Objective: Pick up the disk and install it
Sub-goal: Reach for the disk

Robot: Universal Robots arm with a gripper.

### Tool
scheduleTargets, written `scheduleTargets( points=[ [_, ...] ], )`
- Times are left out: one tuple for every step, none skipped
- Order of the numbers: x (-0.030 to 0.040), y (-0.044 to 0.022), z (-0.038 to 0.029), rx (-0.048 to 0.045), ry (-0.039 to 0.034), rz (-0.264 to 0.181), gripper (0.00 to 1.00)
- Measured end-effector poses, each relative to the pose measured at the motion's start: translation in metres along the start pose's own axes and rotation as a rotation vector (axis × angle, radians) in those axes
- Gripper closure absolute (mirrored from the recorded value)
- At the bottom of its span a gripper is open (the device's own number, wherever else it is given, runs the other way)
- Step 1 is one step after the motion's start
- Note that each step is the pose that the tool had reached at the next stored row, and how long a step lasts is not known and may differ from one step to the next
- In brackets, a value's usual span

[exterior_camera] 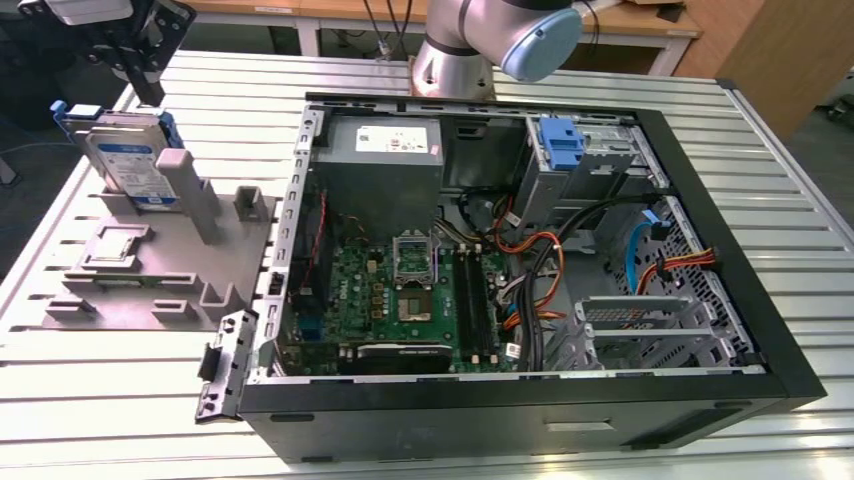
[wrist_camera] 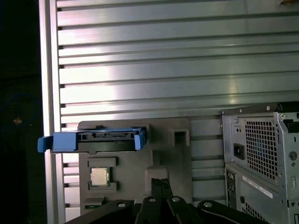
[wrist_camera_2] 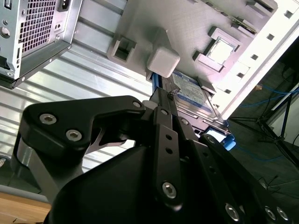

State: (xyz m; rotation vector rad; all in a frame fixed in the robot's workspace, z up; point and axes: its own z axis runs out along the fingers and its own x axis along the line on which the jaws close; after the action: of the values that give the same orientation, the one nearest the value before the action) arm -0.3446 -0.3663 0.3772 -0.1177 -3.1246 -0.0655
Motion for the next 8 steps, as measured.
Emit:
scheduleTargets(
  points=[
    [0.0000,0.0001,0.0000,0.0000,0.0000,0.000,0.90],
    [0.0001,0.0005,0.0001,-0.0001,-0.0001,0.000,0.90],
    [0.0002,0.0013,0.0000,0.0000,0.0000,0.000,0.90],
    [0.0002,0.0027,0.0001,0.0001,0.0001,0.000,0.90],
    [0.0004,0.0047,0.0002,0.0000,0.0000,0.000,0.90],
    [0.0006,0.0065,0.0004,-0.0001,-0.0001,0.000,0.90],
    [0.0017,0.0073,0.0005,0.0000,-0.0001,0.000,0.90],
    [0.0044,0.0075,0.0005,0.0000,0.0000,0.000,0.90]
  ],
)
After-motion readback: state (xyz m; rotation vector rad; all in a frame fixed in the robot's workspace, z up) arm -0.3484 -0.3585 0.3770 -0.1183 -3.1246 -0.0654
